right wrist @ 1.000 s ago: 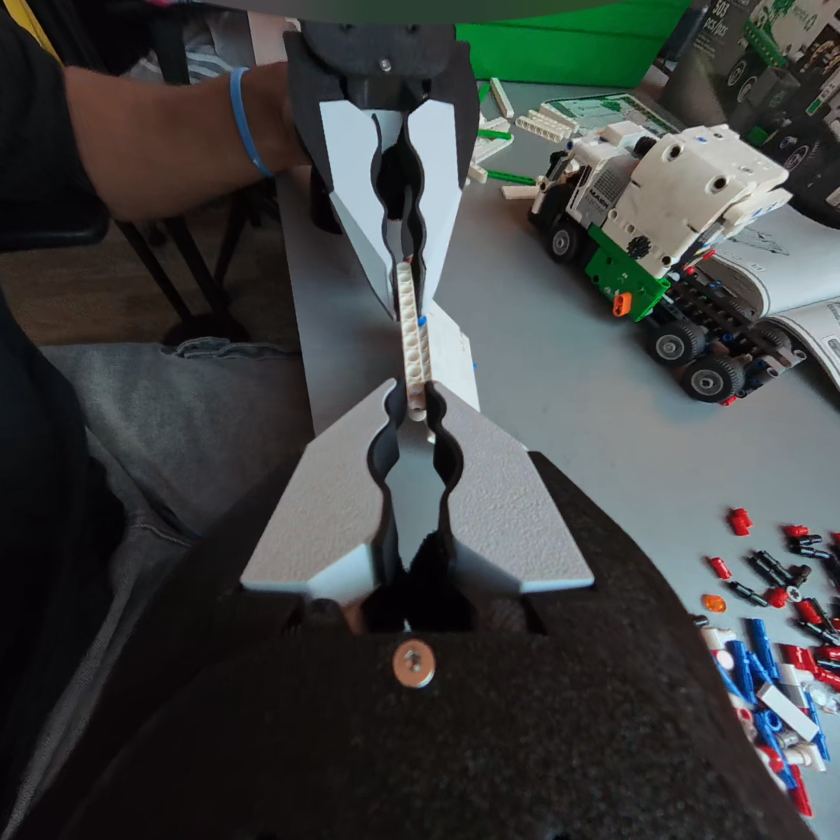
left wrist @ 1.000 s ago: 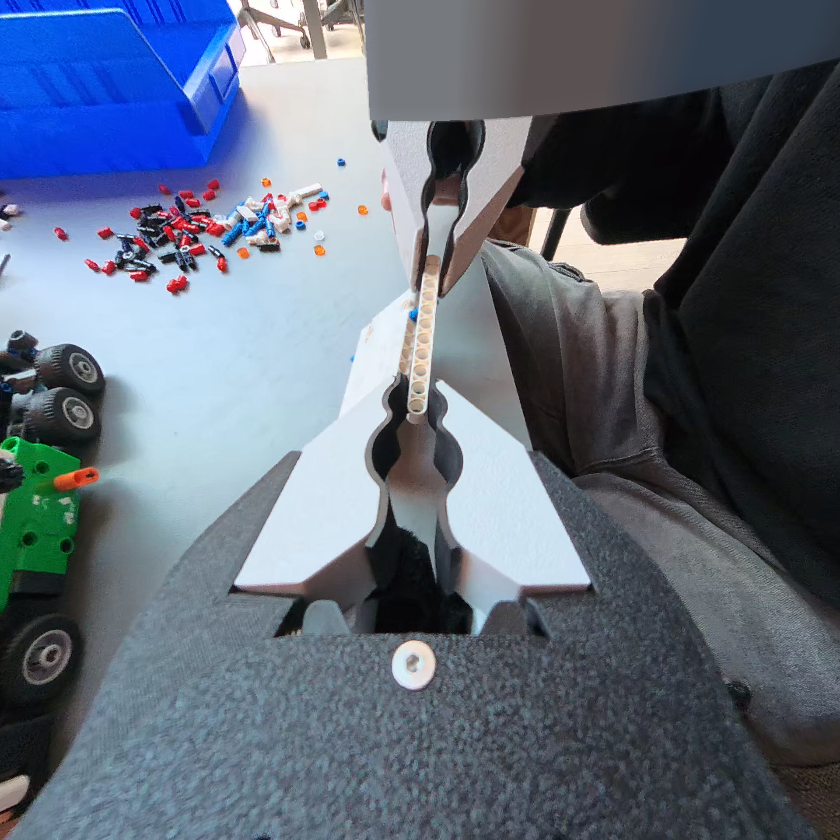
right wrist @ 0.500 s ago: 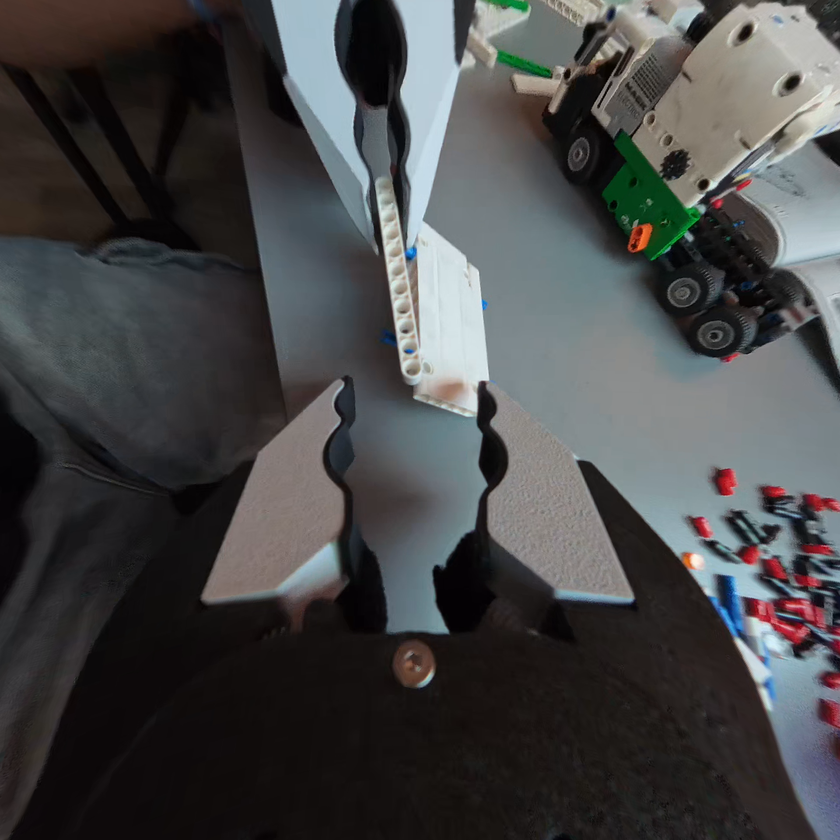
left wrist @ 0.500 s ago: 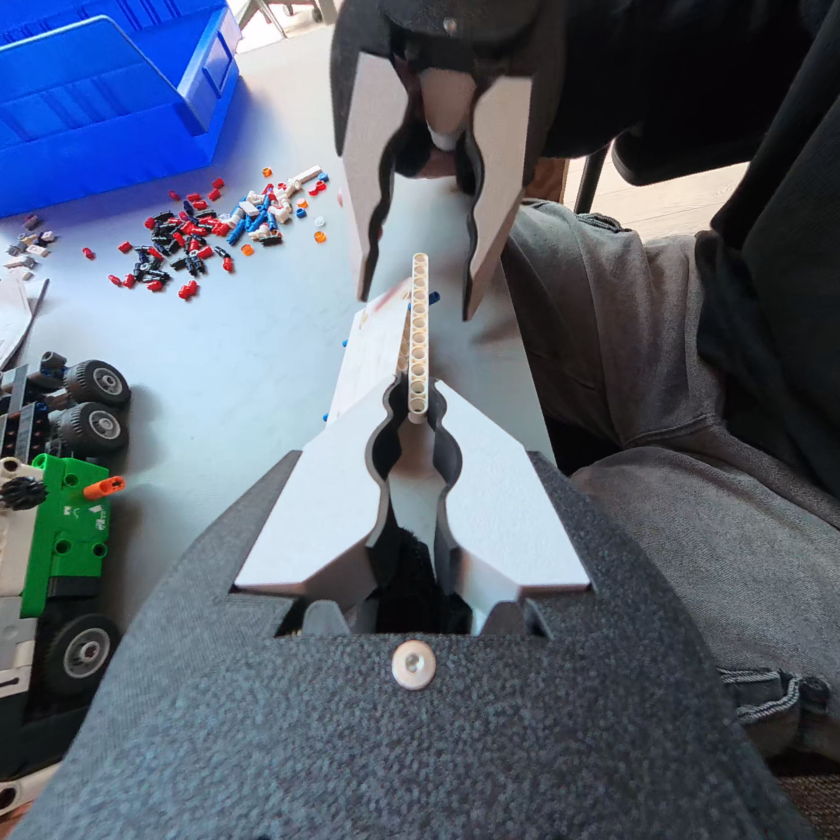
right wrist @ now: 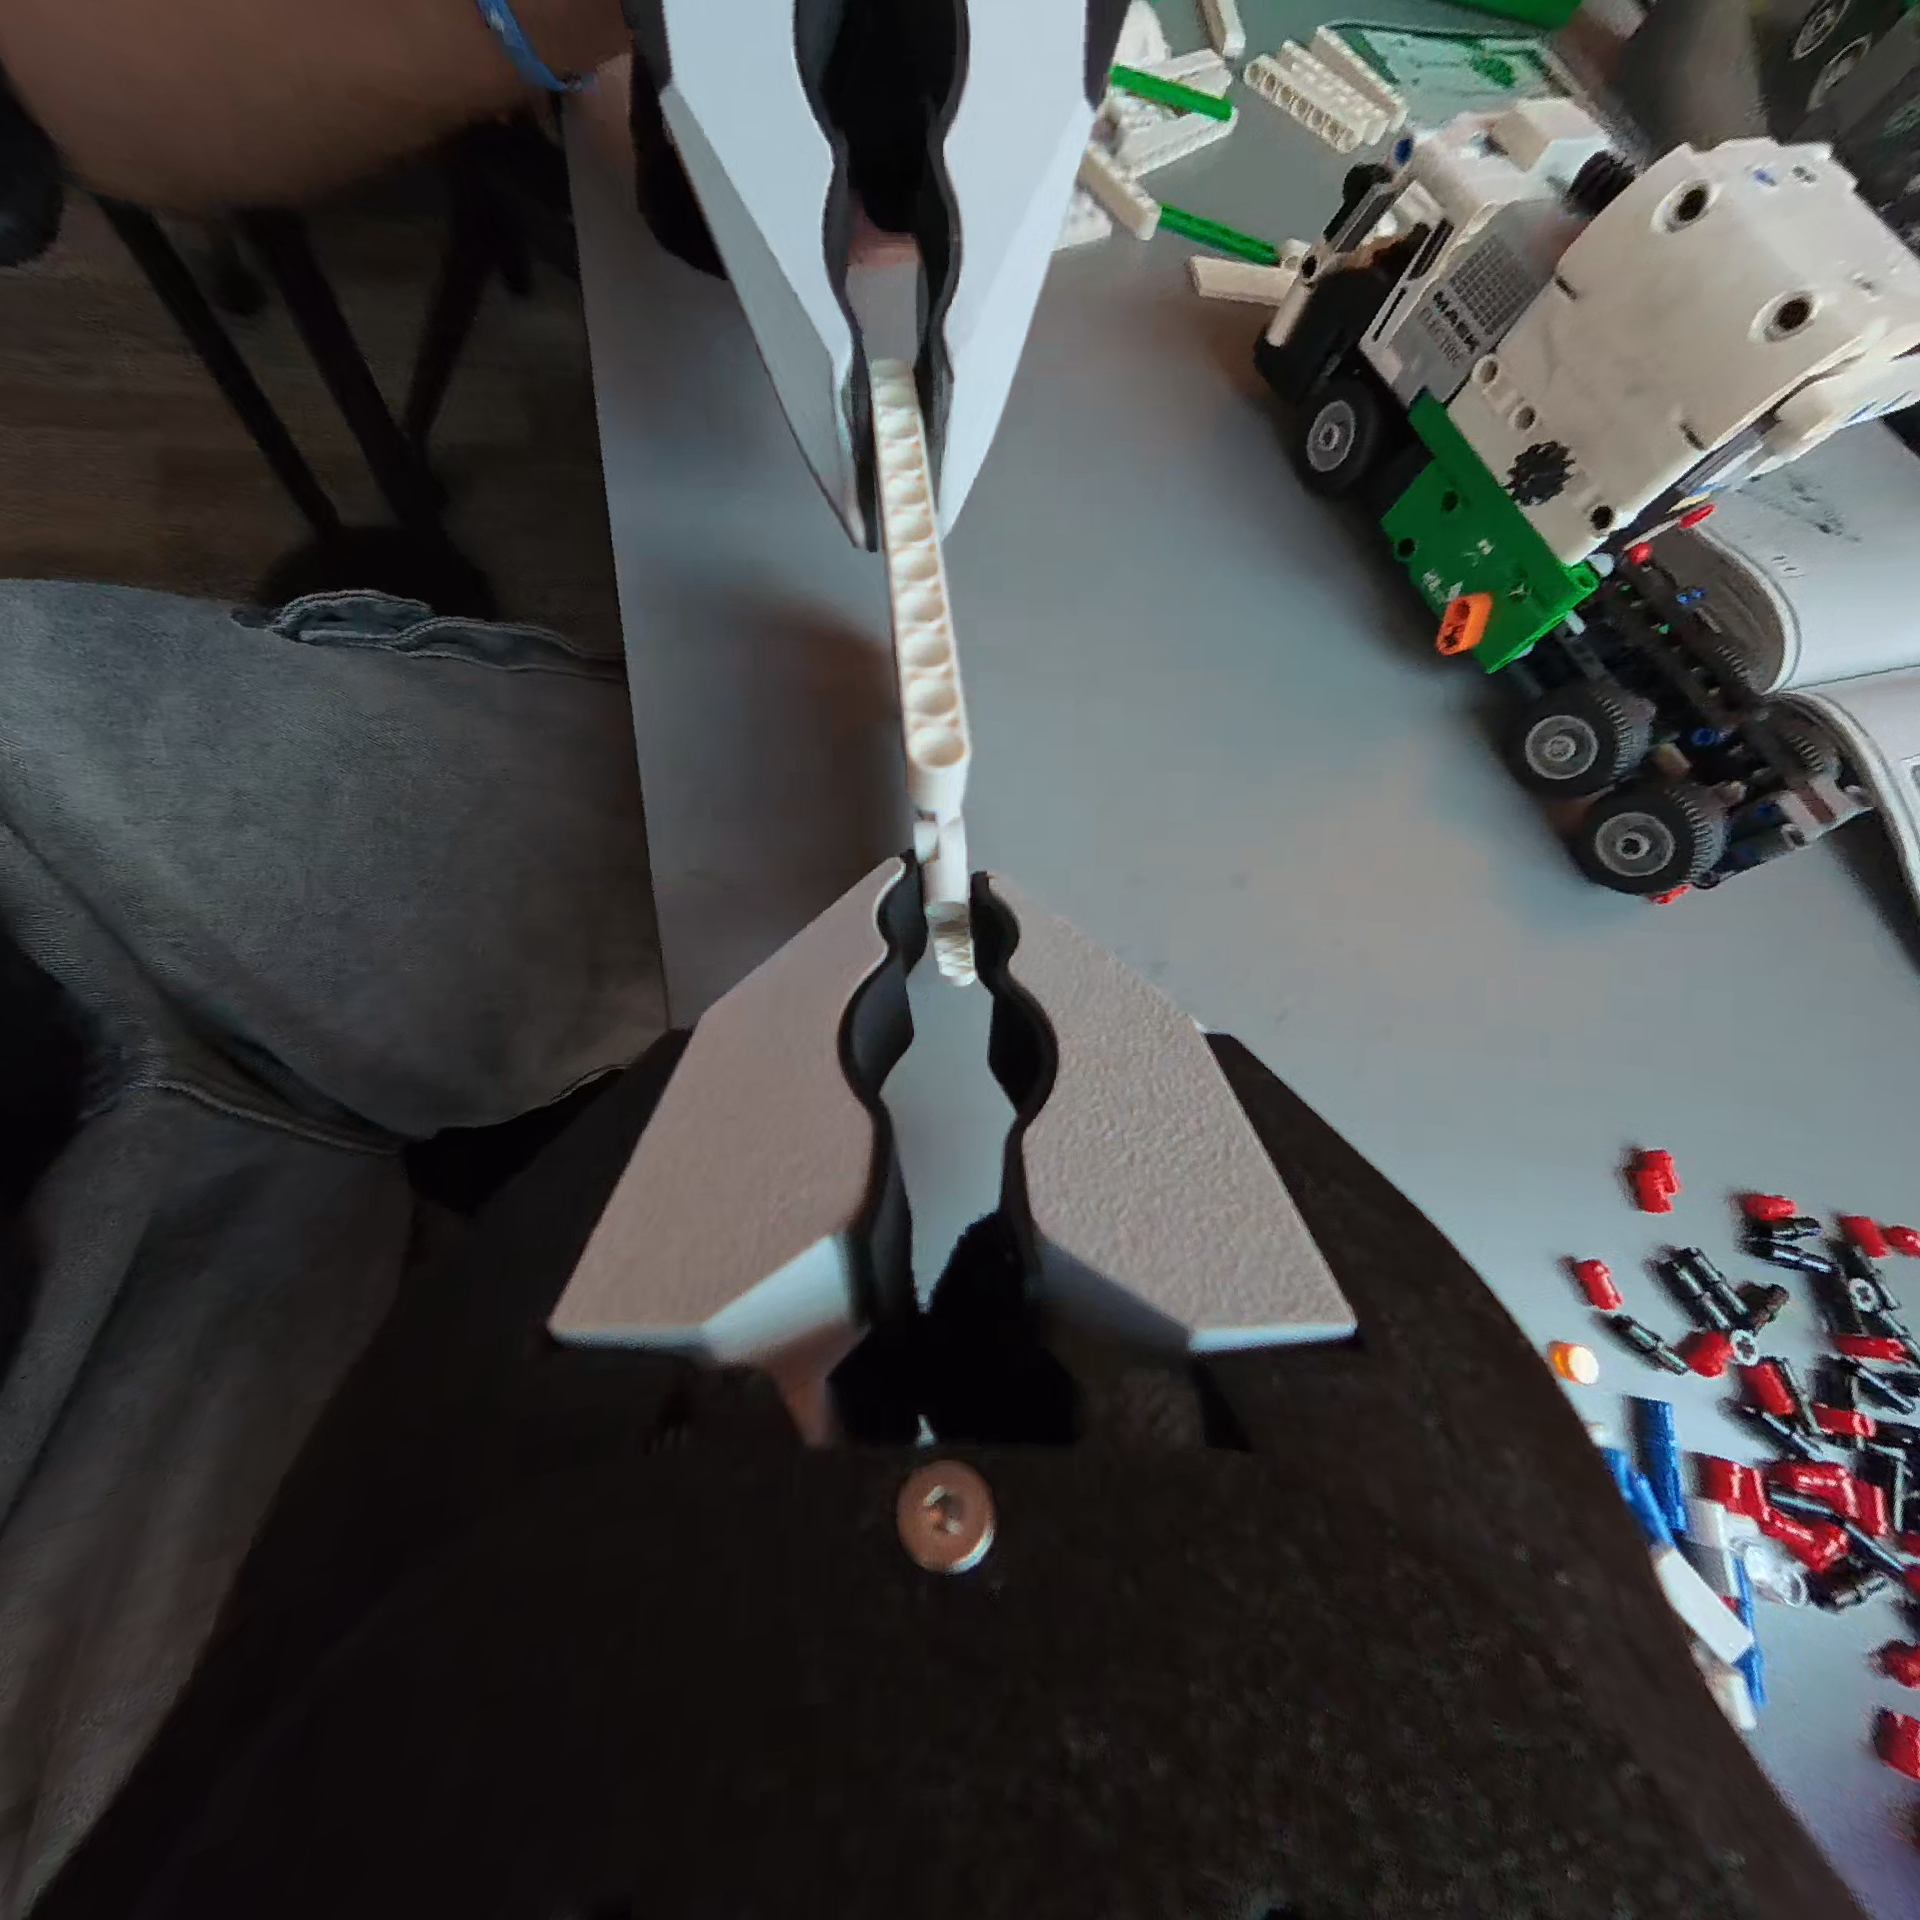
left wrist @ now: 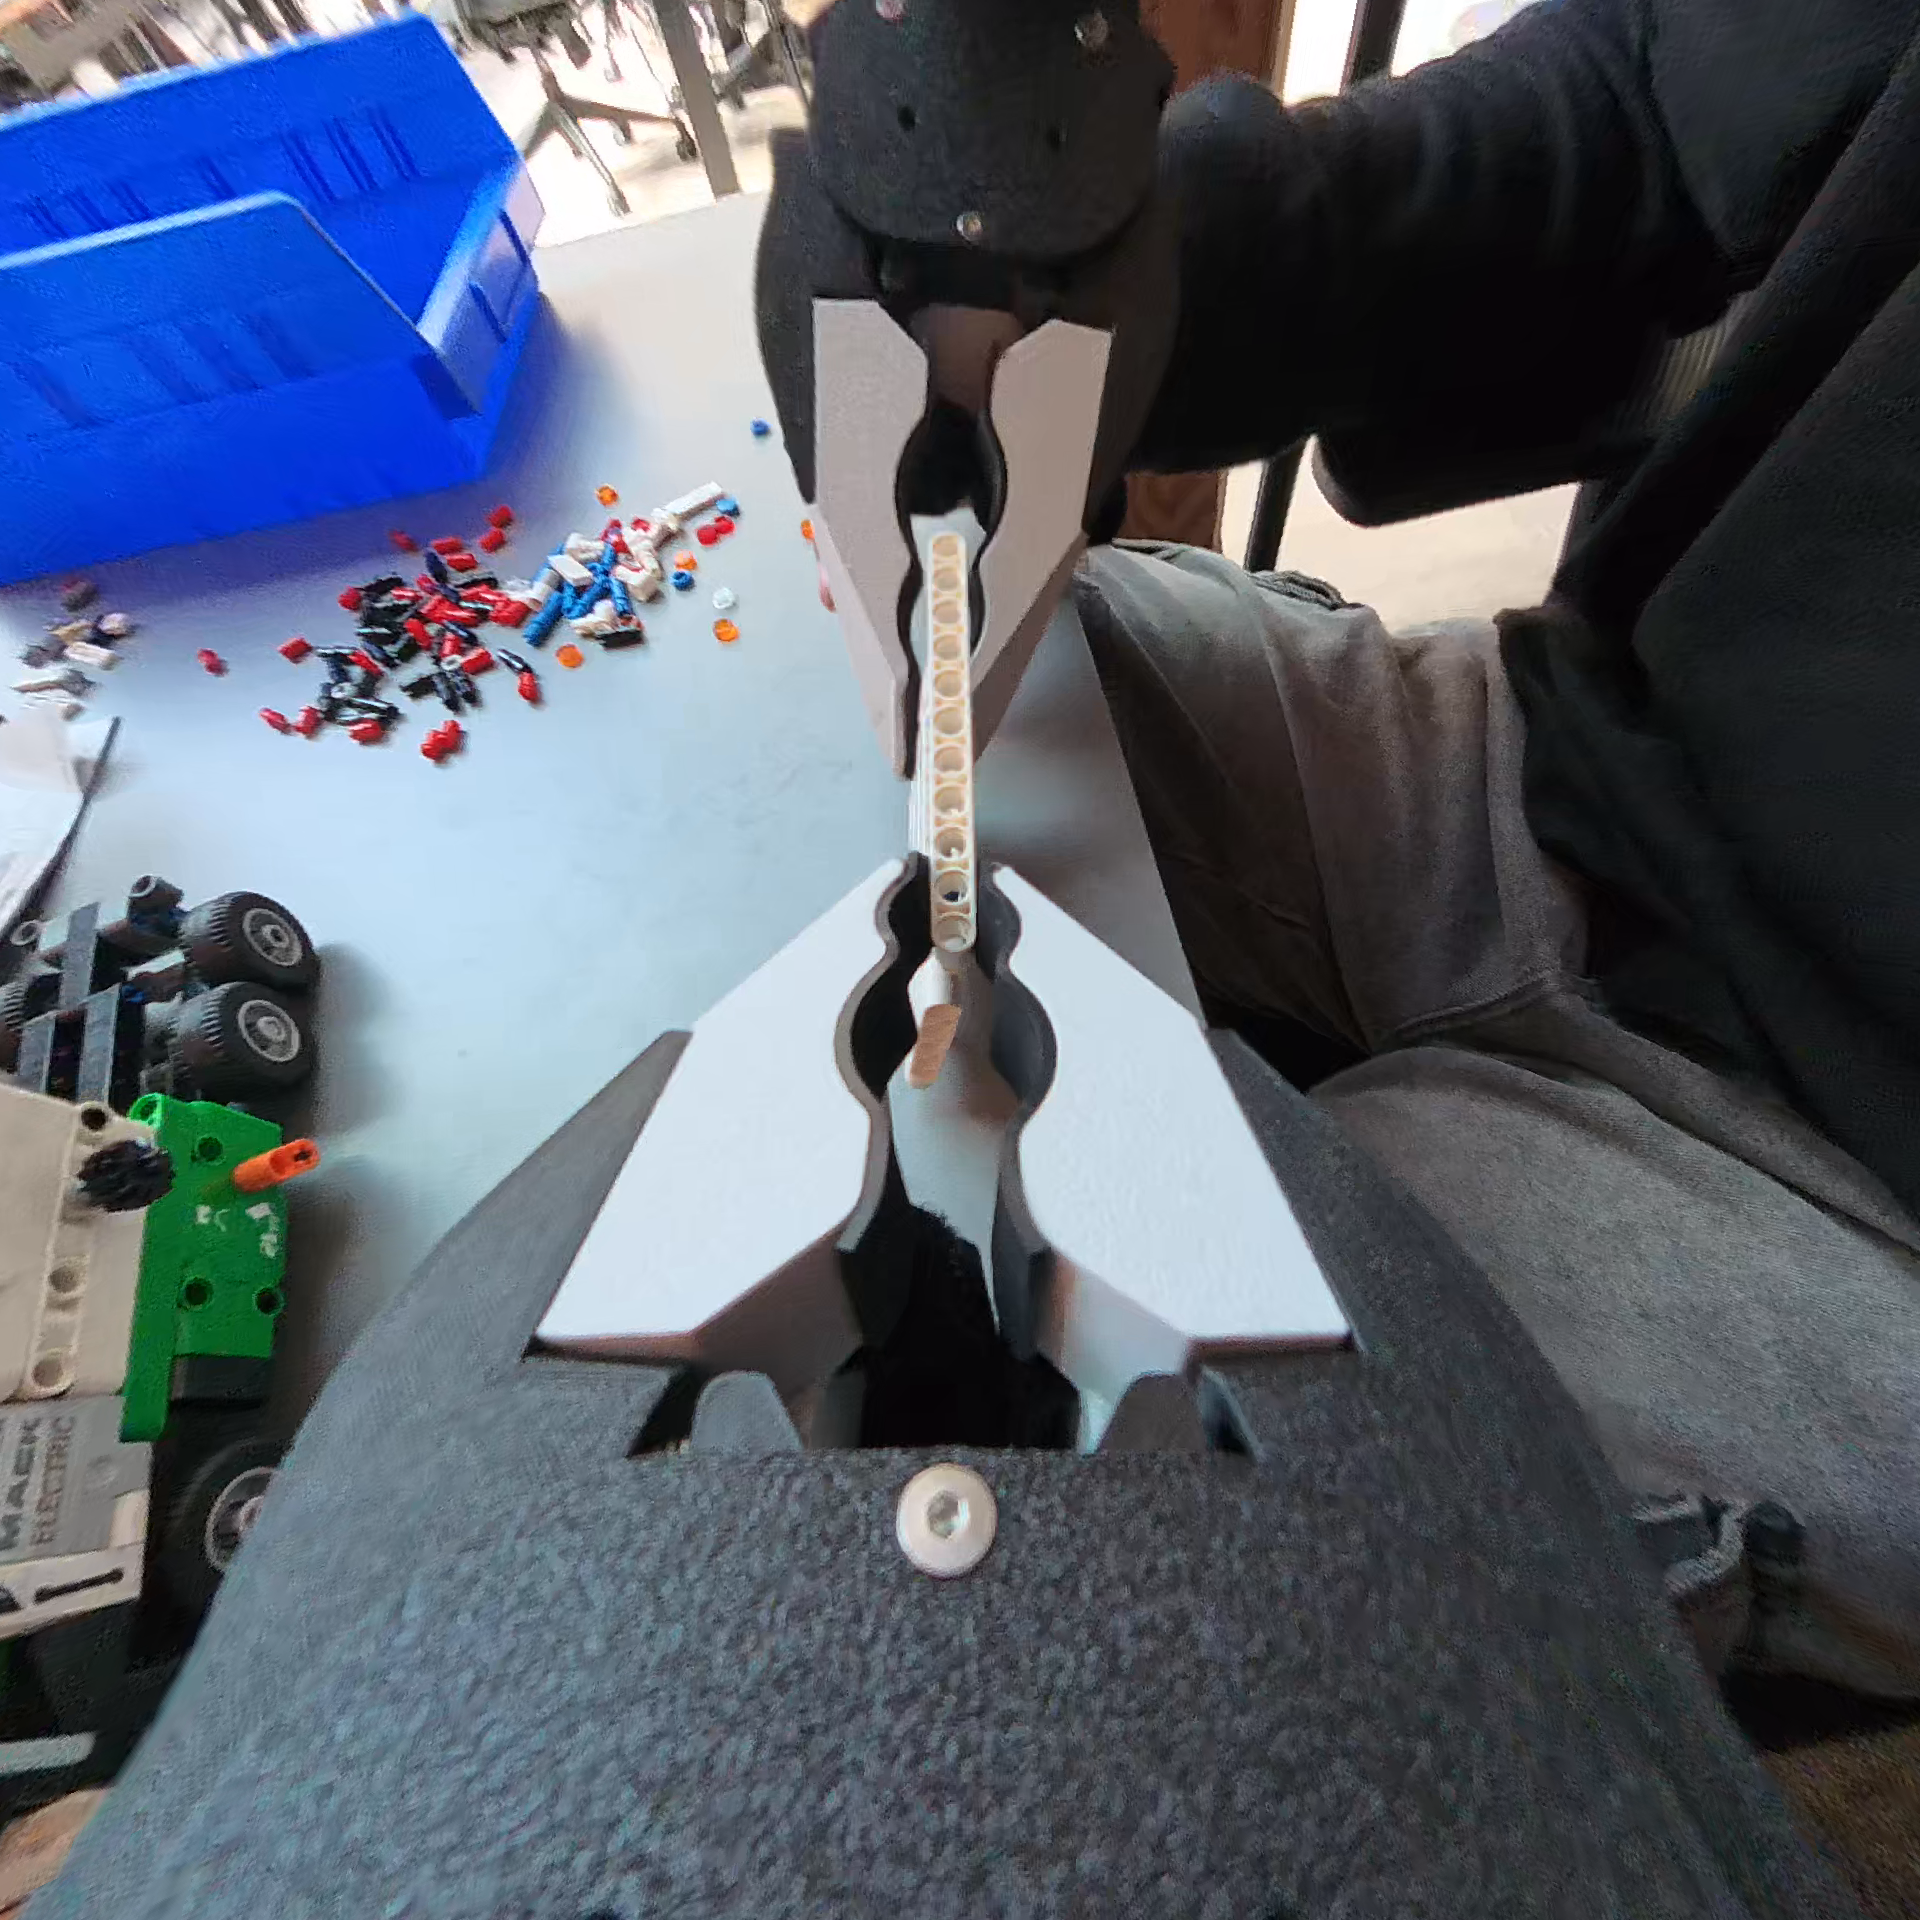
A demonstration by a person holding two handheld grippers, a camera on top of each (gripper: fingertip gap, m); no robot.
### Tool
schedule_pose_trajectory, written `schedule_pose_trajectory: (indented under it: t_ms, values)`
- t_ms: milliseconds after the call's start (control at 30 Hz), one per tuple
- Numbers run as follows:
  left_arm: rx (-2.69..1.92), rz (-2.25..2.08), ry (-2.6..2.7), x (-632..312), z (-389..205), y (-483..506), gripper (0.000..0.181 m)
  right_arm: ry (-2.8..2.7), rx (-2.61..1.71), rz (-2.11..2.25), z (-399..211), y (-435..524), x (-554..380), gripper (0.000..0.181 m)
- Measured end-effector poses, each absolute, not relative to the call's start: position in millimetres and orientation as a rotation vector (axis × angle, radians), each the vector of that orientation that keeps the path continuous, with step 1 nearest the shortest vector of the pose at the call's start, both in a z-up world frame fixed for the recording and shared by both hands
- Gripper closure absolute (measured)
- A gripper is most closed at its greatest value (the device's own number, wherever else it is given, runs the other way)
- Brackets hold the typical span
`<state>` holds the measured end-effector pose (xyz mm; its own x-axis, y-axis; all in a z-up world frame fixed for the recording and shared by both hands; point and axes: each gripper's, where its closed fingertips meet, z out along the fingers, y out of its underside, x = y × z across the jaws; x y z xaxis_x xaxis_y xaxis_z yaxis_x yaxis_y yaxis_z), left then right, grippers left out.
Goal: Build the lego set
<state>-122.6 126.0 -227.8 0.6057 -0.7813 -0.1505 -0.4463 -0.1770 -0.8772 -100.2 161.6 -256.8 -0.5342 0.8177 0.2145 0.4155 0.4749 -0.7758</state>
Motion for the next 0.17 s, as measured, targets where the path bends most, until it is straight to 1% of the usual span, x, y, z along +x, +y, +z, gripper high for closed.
schedule_pose_trajectory:
  t_ms: [167]
  values:
    - [-1.997,-0.395,1.068,-128.2,-230.0,121.6,0.175,-2.197,-1.042,0.939,-257.0,157.2,-102.9,0.174]
